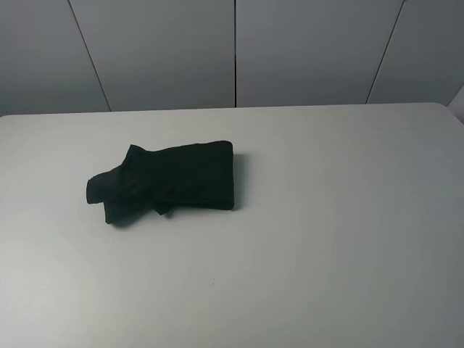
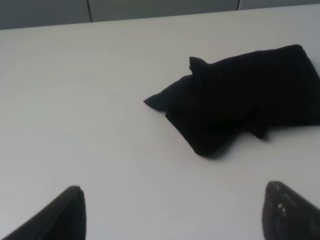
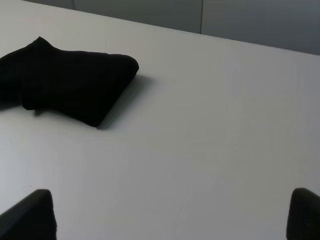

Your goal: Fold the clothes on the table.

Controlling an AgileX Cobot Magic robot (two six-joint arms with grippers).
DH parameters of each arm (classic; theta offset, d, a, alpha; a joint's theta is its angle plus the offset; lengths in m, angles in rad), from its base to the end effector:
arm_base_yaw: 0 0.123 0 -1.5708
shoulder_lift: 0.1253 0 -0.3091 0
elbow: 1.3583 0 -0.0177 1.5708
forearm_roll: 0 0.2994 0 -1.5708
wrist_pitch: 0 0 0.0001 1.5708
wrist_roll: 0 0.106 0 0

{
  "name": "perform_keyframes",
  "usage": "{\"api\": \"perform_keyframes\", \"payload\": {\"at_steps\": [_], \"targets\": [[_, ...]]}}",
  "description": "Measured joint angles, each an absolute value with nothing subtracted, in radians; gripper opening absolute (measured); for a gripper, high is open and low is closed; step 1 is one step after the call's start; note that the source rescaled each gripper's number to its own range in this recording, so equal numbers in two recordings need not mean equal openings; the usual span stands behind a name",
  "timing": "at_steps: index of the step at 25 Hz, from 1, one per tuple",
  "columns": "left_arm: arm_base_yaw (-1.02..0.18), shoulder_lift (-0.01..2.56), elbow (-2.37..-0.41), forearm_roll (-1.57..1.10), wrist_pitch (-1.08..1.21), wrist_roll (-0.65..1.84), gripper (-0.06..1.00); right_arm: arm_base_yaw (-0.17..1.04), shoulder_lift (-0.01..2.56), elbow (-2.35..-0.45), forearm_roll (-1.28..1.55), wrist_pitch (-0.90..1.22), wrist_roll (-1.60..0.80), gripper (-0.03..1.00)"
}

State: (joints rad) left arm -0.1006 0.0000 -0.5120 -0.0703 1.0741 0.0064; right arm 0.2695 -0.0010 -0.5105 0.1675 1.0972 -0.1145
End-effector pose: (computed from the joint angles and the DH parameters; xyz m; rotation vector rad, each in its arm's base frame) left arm 0.0239 -0.0090 0.2967 0.1138 2.0435 -0.1429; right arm 0.0179 0.0213 0.2950 -0.4076 2.0304 0.2965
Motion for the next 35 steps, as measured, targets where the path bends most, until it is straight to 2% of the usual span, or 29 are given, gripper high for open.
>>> {"api": "perform_keyframes", "payload": {"at_steps": [5,12,16,35], "targets": [[-0.099,0.000,-0.512,-0.070,1.074,0.006,0.93,0.248,-0.001,-0.511,0.168,1.097,-0.113,0.99],[-0.037,0.000,-0.512,-0.066,1.074,0.006,0.93,0.054,-0.001,-0.511,0.168,1.097,-0.113,0.99],[-0.033,0.000,-0.512,-0.066,1.074,0.006,0.93,-0.009,-0.001,-0.511,0.168,1.097,-0.113,0.99],[-0.033,0.000,-0.512,-0.038,1.074,0.006,0.93,-0.013,-0.001,-0.511,0.170,1.097,-0.106,0.99]]}}
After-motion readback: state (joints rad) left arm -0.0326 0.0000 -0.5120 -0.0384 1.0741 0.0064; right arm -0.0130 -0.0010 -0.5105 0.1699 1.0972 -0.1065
